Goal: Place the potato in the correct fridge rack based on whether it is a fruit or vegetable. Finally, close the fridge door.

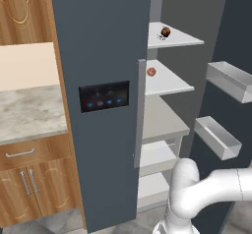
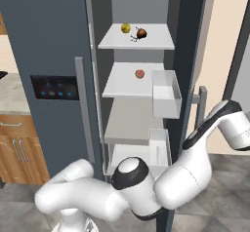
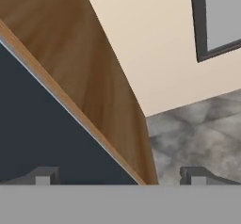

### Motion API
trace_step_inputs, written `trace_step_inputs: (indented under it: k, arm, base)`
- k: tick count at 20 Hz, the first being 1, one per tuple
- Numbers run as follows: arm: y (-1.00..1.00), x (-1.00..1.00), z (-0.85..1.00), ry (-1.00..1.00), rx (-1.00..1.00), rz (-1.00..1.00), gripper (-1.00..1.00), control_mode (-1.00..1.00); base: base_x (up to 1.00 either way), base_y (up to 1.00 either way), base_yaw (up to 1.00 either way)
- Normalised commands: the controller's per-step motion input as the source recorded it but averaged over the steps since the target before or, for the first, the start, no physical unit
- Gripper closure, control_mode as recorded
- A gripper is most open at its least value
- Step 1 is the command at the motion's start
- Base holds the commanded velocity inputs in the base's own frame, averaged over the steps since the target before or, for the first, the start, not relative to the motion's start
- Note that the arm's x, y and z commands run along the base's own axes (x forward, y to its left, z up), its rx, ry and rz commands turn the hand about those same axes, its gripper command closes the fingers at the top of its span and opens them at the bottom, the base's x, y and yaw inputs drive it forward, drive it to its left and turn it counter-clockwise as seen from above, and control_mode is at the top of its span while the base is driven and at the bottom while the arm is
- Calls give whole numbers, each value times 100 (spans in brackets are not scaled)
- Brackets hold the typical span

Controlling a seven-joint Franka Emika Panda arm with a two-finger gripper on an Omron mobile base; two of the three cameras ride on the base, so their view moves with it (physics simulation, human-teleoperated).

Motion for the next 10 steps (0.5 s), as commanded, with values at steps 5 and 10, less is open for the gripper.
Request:
trace_step_inputs:
  k: [5, 10]
  arm:
    - [100, 0, 17, -12, 6, 13, -100, -100]
    - [100, 0, 30, -12, 7, 16, -100, -100]
  base:
    - [0, 0, 0]
    - [0, 0, 0]
